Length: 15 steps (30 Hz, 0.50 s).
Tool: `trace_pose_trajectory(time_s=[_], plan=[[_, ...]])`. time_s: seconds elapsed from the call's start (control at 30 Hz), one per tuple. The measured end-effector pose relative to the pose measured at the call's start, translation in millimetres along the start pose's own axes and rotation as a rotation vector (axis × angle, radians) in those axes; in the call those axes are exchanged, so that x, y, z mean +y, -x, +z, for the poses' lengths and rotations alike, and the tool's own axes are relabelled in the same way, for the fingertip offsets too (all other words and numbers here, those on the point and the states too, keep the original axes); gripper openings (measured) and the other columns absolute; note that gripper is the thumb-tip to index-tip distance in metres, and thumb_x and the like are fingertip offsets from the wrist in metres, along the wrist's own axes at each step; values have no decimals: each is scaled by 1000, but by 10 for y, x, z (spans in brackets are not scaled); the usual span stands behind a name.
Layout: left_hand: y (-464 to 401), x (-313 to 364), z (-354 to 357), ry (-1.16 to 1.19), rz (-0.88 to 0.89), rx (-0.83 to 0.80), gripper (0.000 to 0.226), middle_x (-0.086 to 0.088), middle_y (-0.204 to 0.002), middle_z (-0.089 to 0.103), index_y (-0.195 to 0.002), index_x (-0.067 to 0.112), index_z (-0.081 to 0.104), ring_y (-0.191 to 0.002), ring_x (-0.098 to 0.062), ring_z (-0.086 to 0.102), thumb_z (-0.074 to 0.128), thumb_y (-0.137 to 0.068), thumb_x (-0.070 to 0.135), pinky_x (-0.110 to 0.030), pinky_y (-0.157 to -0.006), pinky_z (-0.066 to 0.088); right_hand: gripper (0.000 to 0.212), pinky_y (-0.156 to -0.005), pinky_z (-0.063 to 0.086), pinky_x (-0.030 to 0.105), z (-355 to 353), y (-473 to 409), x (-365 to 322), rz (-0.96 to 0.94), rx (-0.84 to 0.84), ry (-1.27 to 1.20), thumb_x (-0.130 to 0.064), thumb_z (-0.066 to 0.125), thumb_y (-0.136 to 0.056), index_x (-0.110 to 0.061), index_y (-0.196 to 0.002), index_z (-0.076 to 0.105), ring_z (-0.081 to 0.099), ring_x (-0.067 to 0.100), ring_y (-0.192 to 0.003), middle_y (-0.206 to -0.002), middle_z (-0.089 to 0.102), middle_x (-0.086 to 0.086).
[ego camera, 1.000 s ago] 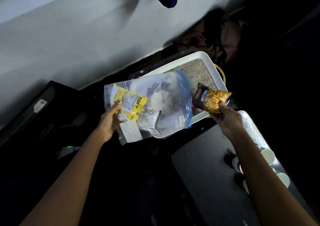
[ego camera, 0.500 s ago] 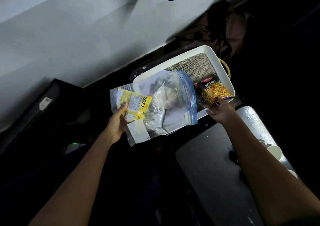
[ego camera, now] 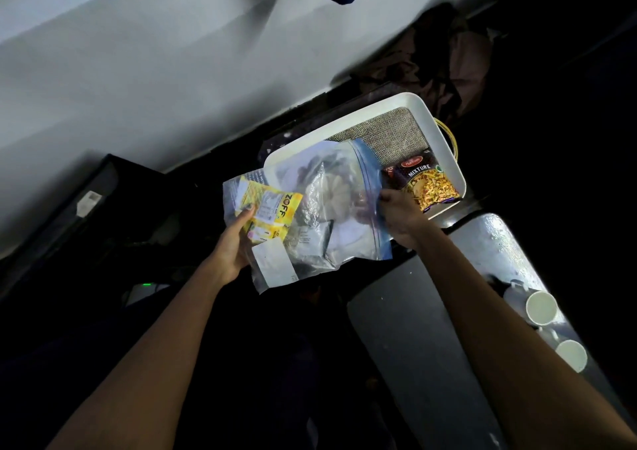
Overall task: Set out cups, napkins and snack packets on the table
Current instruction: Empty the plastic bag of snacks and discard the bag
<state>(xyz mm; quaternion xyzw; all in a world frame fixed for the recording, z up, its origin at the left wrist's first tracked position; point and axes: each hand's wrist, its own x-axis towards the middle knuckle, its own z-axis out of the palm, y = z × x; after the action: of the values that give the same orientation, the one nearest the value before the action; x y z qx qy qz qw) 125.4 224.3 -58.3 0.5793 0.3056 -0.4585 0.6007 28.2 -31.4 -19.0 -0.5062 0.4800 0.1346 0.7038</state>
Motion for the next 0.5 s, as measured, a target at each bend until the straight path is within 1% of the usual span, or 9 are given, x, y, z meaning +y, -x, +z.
trace_pose_trajectory(time_s=[0.07, 0.1, 0.17, 0.2, 0.23, 0.3, 0.4, 0.47, 0.5], plan=[[5, -22, -5, -4, -8, -4, 28, 1, -81, 76, -102, 21, 67, -70, -16, 71, 55, -90, 43, -35, -75, 52, 25, -52, 51, 15, 33, 33, 8, 157, -167, 13, -1, 39, -93, -2, -96, 63, 68, 10, -55, -64, 71, 0], [9, -33, -1, 4, -10, -8, 31, -1, -89, 75, -108, 19, 66, -76, -18, 71, 55, -90, 42, -37, -81, 51, 28, -60, 53, 19, 50, 53, 27, 201, -235, 14, -4, 35, -95, -4, -94, 62, 70, 14, -61, -68, 72, 2], [17, -49, 16, 24, -15, -19, 38, -5, -108, 69, -122, 18, 61, -93, -23, 66, 55, -91, 40, -41, -93, 48, 25, -87, 48, 37, 74, 86, 81, 146, -315, 73, -2, 38, -92, 7, -104, 58, 66, 30, -87, -96, 68, 22], [22, -56, 26, 35, -15, -26, 41, -7, -115, 66, -127, 18, 59, -100, -25, 63, 54, -92, 39, -43, -98, 46, 29, -95, 44, 45, 92, 118, 118, 86, -322, 121, 5, 43, -87, 14, -113, 53, 61, 37, -95, -109, 61, 27], [29, -64, 34, 45, -13, -32, 41, -8, -118, 65, -128, 18, 58, -103, -26, 62, 54, -92, 38, -44, -101, 44, 33, -97, 43, 47, 111, 136, 157, 38, -331, 166, 14, 42, -86, 19, -118, 49, 61, 39, -94, -113, 57, 25], [47, -73, 51, 53, -16, -36, 35, -5, -110, 69, -121, 21, 61, -94, -23, 66, 54, -92, 38, -41, -95, 48, 29, -86, 51, 37, 122, 146, 232, -1, -327, 226, 23, 32, -89, 23, -113, 48, 68, 23, -79, -108, 59, 21], [55, -102, 54, 63, -22, -54, 24, -1, -89, 76, -108, 23, 66, -76, -19, 72, 55, -91, 37, -36, -78, 52, 23, -73, 54, 29, 153, 137, 245, -74, -275, 391, 22, 49, -83, 23, -105, 55, 69, 19, -78, -92, 67, 27], [48, -123, 37, 75, -17, -62, 24, -1, -89, 76, -107, 22, 66, -75, -18, 73, 54, -92, 37, -35, -74, 53, 15, -62, 54, 21, 149, 132, 261, -103, -299, 377, 22, 54, -81, 21, -93, 63, 66, 4, -59, -78, 69, 18], [52, -127, 35, 84, -12, -80, 26, -2, -90, 76, -107, 20, 66, -76, -18, 73, 53, -92, 37, -33, -71, 56, 18, -60, 55, 20, 144, 144, 252, -75, -310, 333, 21, 51, -83, 16, -85, 68, 65, 2, -55, -75, 71, 15]])
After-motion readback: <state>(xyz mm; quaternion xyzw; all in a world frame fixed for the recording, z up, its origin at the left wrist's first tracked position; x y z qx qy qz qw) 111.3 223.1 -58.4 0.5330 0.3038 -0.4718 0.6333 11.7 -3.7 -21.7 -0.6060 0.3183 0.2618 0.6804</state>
